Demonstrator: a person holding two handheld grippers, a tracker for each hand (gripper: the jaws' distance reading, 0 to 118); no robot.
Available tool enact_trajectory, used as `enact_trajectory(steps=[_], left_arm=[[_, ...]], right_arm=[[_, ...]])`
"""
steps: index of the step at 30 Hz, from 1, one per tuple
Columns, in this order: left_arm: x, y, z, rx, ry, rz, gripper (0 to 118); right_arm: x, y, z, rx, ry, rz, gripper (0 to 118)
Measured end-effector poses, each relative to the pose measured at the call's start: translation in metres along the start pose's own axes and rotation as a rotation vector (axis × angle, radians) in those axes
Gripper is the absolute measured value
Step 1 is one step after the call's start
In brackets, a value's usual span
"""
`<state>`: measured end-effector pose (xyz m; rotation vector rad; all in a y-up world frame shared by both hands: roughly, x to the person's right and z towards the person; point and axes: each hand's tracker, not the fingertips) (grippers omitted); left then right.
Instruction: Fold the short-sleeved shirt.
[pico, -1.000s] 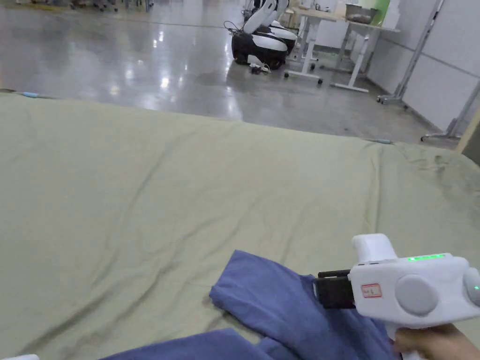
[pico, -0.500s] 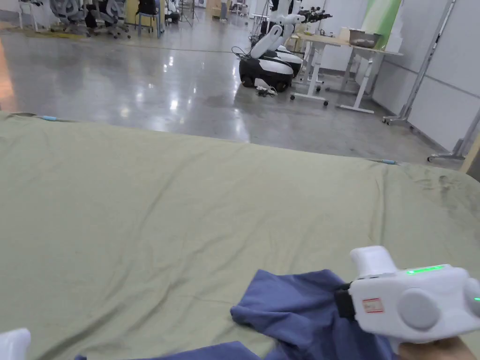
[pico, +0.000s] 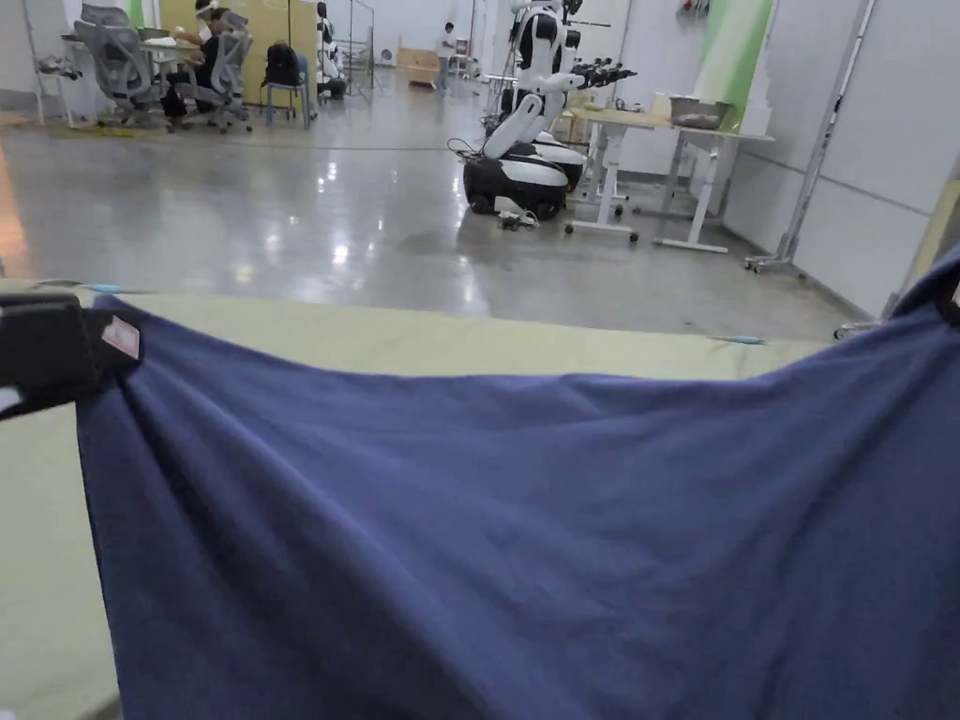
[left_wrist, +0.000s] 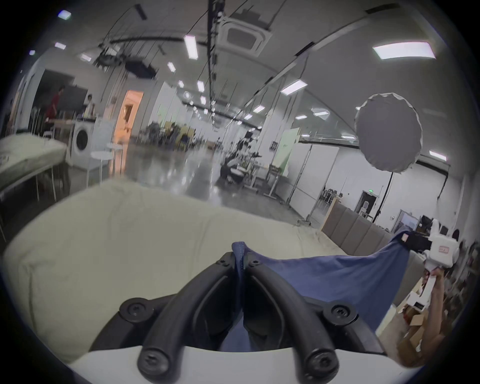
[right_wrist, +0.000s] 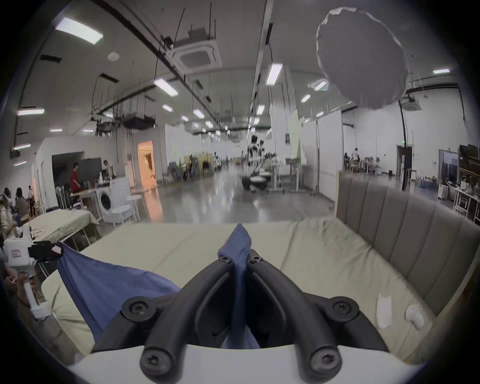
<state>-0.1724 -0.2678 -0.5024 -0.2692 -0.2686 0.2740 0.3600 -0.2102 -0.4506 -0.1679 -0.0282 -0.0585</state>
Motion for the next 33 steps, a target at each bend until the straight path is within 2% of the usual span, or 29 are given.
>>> enact_trajectory(steps=[5,7,18,22,25,33], left_arm=[[0.014,0.076,-0.016,0.083,0.051,-0.093,5],[0.02,0.107,-0.027,0.097,0.072,-0.102,5],[0.038,0.24,-0.105,0.163,0.202,-0.13,5],[0.041,0.265,-0.144,0.175,0.256,-0.147,5],[0.038,0.277,-0.177,0.179,0.285,-0.152,5],[0.019,0.271,-0.257,0.196,0.275,-0.103,5]], right_arm=[[-0.011,0.063,0.005,0.138,-0.094,0.112,6],[-0.009,0.088,-0.009,0.161,-0.123,0.121,6],[-0.022,0.209,-0.106,0.231,-0.213,0.071,6],[-0.032,0.229,-0.154,0.235,-0.237,0.067,6],[-0.041,0.236,-0.194,0.244,-0.268,0.099,6],[-0.048,0.22,-0.284,0.353,-0.256,0.088,6]])
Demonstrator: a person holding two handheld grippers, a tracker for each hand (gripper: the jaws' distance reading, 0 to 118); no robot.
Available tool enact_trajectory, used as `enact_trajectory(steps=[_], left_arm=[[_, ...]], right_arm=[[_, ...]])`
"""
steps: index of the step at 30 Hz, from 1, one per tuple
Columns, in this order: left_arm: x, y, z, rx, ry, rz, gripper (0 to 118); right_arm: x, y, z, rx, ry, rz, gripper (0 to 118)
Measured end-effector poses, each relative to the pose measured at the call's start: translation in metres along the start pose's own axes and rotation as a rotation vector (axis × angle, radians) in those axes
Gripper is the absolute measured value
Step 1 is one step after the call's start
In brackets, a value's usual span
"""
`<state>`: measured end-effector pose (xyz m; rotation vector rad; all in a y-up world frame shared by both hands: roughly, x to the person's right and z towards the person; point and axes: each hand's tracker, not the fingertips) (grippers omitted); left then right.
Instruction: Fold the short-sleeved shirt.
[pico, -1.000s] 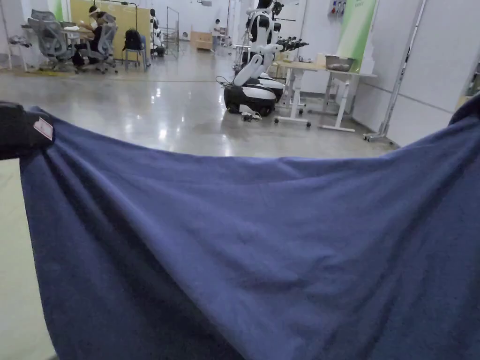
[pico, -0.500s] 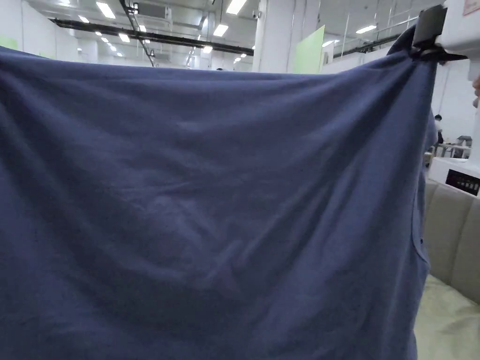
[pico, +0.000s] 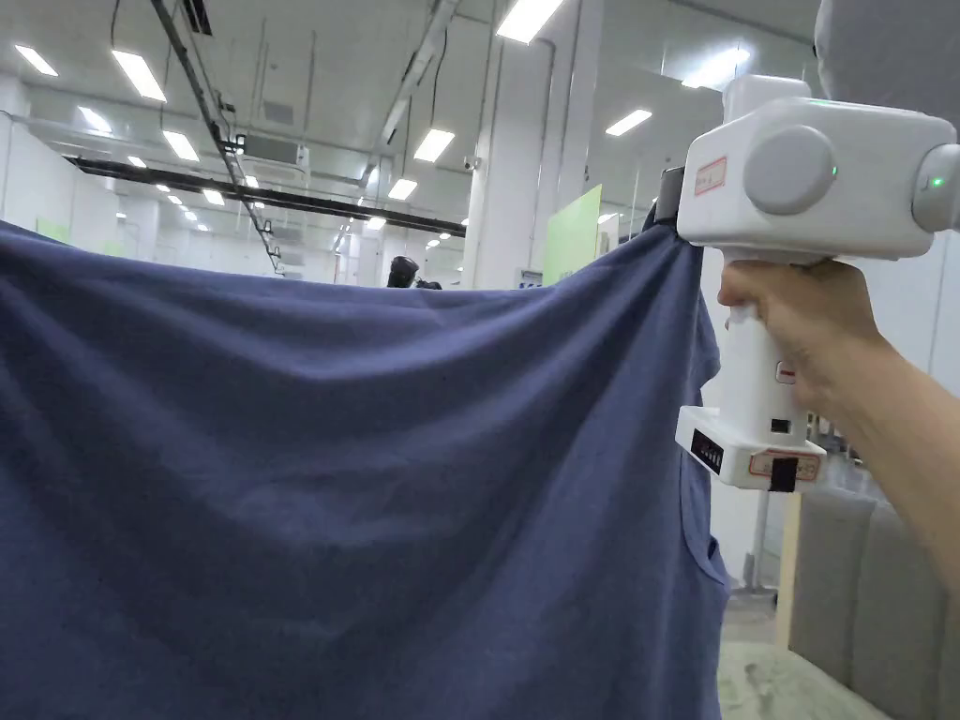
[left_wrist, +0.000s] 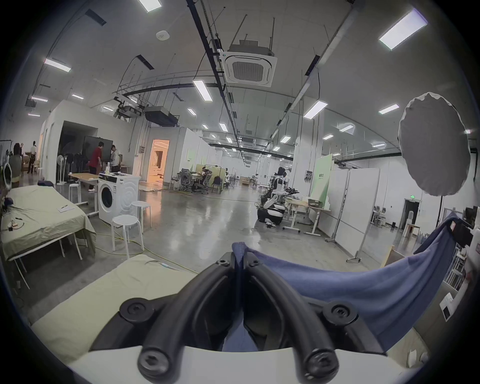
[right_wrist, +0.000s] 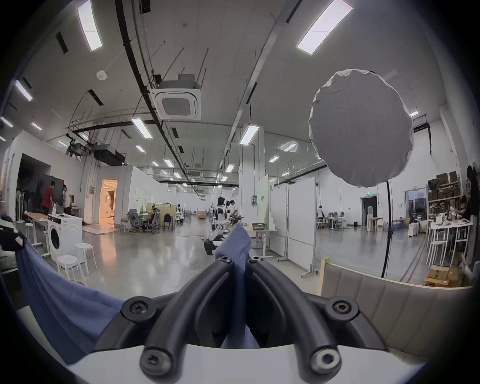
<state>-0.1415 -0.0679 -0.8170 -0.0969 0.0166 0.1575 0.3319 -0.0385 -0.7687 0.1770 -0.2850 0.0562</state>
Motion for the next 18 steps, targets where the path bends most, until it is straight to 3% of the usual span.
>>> enact_trajectory(steps=[7,10,13,18], left_arm=[[-0.011,-0.043,-0.061,-0.04,0.037,0.077,5],[-0.015,-0.062,-0.076,-0.059,0.045,0.087,5],[-0.017,-0.092,-0.088,-0.135,0.051,0.015,5],[-0.018,-0.156,-0.091,-0.28,0.012,-0.046,5]], right_arm=[[-0.014,-0.039,-0.041,-0.023,-0.006,-0.006,6],[-0.018,-0.059,-0.048,-0.054,-0.014,0.053,6],[-0.017,-0.087,-0.047,-0.102,-0.008,0.07,6],[-0.014,-0.147,-0.038,-0.257,0.018,0.009,6]])
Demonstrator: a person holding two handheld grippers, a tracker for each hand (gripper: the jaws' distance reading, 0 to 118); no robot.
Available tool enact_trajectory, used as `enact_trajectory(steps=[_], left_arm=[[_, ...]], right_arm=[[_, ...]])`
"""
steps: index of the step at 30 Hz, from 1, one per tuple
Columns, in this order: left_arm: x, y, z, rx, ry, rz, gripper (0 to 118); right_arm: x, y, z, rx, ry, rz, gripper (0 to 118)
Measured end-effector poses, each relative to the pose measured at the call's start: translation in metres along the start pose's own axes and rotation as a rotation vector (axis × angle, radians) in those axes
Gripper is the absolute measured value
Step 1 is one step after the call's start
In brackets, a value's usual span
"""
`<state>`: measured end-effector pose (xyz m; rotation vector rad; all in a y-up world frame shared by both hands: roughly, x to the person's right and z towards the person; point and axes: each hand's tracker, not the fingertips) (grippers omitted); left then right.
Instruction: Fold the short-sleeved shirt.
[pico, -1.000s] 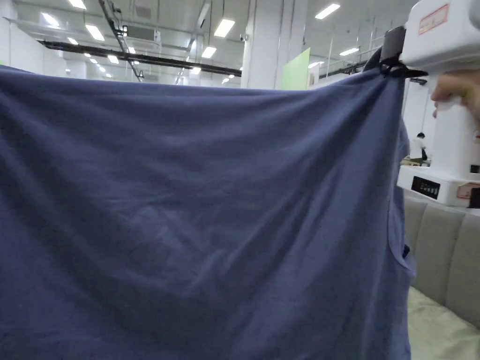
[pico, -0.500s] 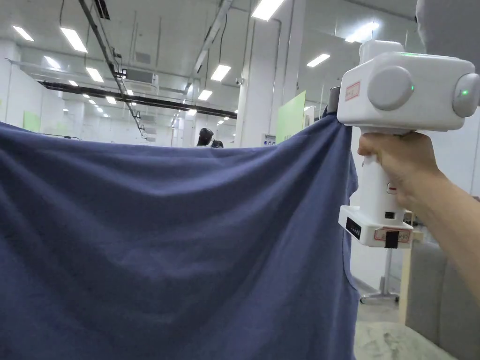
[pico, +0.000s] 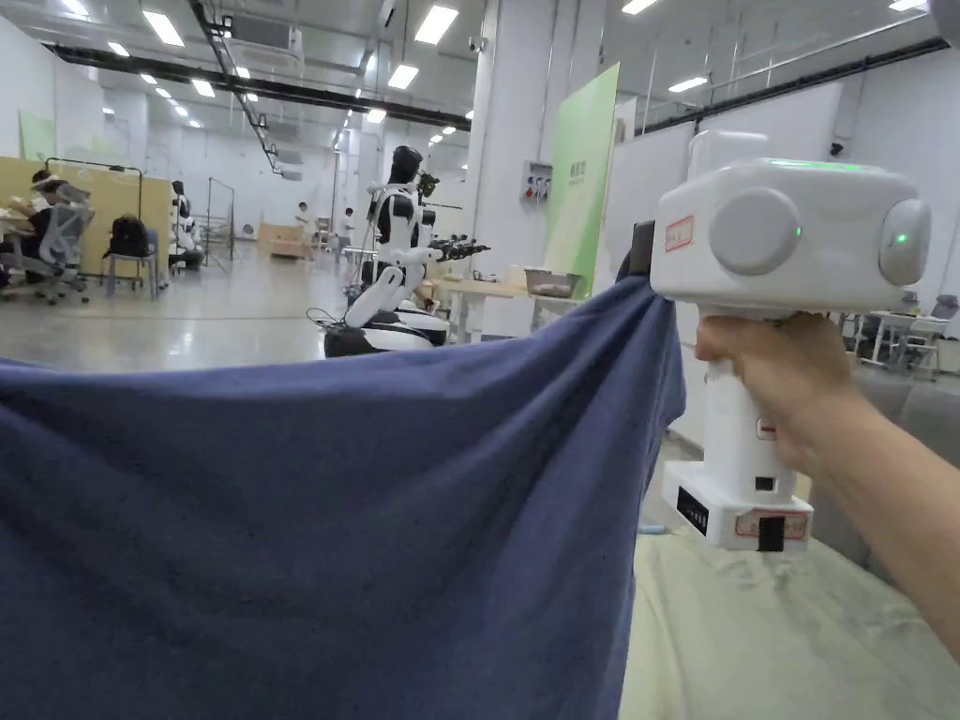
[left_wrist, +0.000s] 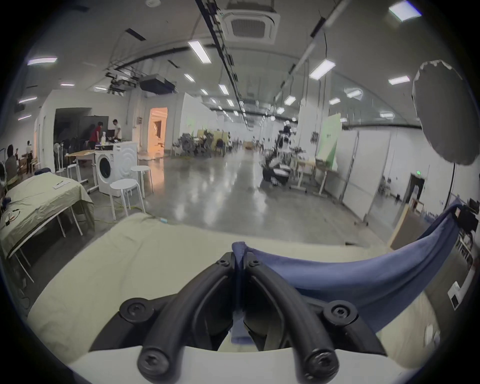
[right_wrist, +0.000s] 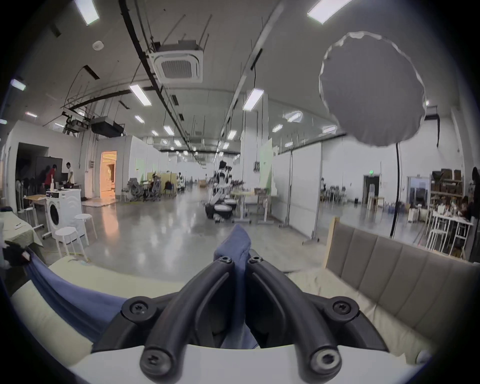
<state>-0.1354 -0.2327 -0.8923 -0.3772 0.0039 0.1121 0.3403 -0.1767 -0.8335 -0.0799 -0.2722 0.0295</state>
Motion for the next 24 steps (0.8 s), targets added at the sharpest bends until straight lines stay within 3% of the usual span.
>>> enact_trajectory(steps=[7,13,18,24], left_arm=[[-0.005,-0.105,0.006,-0.17,-0.085,0.004,5],[-0.013,-0.189,0.032,-0.261,0.023,-0.152,5],[-0.034,-0.238,0.084,-0.292,-0.04,0.038,5],[-0.047,-0.285,0.145,-0.342,0.0,-0.047,5]], right_arm=[[0.0,-0.1,0.021,-0.2,0.045,0.09,6],[0.017,-0.169,0.065,-0.361,0.091,-0.088,6],[0.028,-0.216,0.121,-0.413,0.084,-0.059,6],[0.053,-0.256,0.206,-0.503,0.112,-0.135,6]])
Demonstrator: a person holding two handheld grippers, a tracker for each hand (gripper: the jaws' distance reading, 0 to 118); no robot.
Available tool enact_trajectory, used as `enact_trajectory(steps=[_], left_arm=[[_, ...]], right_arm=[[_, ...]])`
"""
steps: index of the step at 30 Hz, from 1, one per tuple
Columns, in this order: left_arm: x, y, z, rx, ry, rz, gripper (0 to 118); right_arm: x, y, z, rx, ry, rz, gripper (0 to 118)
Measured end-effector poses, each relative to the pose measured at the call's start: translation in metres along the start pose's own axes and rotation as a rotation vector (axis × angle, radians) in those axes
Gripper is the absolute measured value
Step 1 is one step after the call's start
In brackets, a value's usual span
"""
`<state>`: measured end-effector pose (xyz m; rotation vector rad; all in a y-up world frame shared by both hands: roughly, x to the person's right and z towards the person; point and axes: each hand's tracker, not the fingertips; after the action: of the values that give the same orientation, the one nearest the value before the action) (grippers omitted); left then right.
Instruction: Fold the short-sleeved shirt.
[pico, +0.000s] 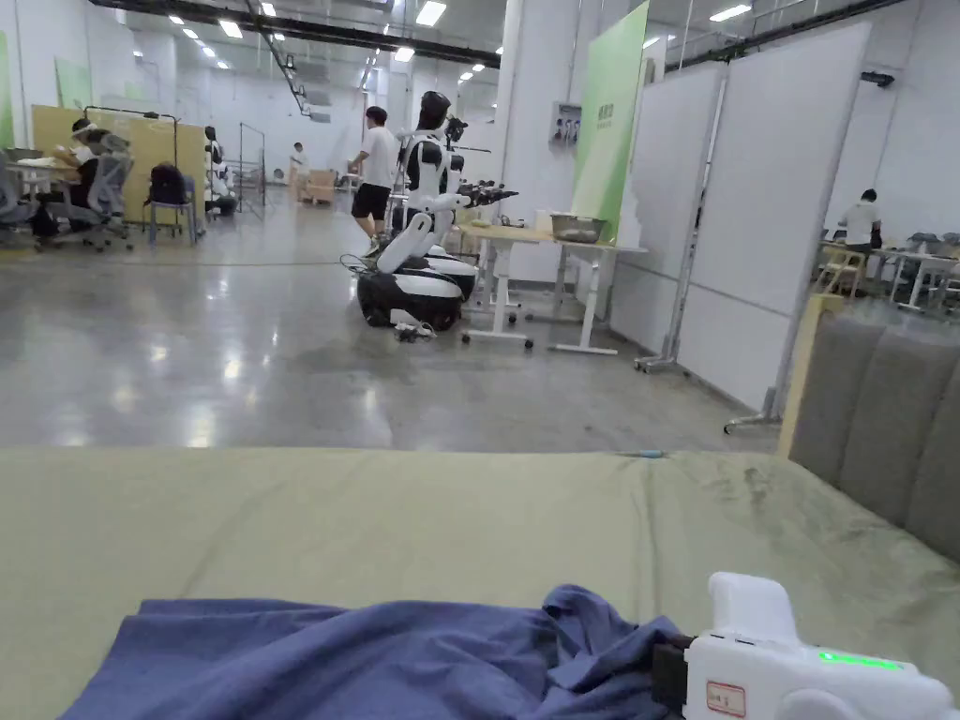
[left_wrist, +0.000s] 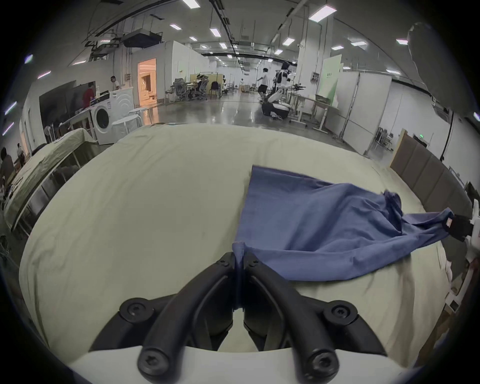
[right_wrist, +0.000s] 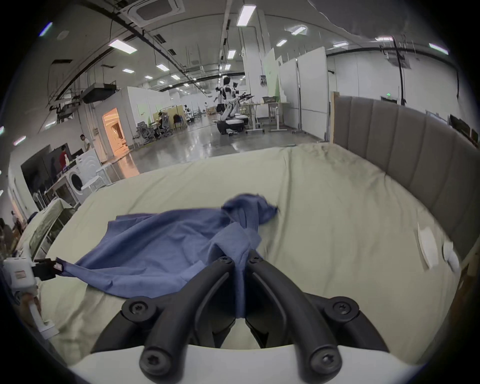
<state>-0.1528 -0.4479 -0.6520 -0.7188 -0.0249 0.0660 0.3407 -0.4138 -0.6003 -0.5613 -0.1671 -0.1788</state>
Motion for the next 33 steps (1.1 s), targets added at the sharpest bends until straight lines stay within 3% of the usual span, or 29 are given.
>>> enact_trajectory(steps=[5,11,16,19,22,25,27,31,33], left_arm=[[-0.014,-0.043,0.066,0.045,-0.098,0.082,5],[-0.026,-0.089,0.137,0.089,-0.139,0.126,5],[-0.03,-0.131,0.183,0.065,-0.18,0.127,5],[-0.035,-0.158,0.206,0.043,-0.208,0.165,5],[-0.039,-0.18,0.223,0.023,-0.197,0.177,5],[-0.048,-0.196,0.231,0.005,-0.165,0.194,5],[-0.056,-0.204,0.226,-0.017,-0.134,0.233,5],[-0.068,-0.217,0.19,-0.111,-0.029,0.239,5],[-0.069,-0.221,0.175,-0.156,-0.023,0.247,5]], right_arm=[[0.018,-0.051,0.056,-0.014,-0.017,-0.008,6],[0.038,-0.114,0.126,-0.009,0.001,-0.152,6],[0.053,-0.15,0.173,0.011,-0.038,-0.237,6],[0.058,-0.163,0.19,-0.01,-0.076,-0.218,6],[0.058,-0.172,0.205,-0.032,-0.131,-0.14,6],[0.06,-0.182,0.217,-0.061,-0.131,-0.14,6],[0.063,-0.189,0.219,-0.077,-0.141,-0.139,6],[0.065,-0.2,0.203,-0.174,-0.246,-0.059,6],[0.063,-0.208,0.196,-0.216,-0.234,-0.065,6]])
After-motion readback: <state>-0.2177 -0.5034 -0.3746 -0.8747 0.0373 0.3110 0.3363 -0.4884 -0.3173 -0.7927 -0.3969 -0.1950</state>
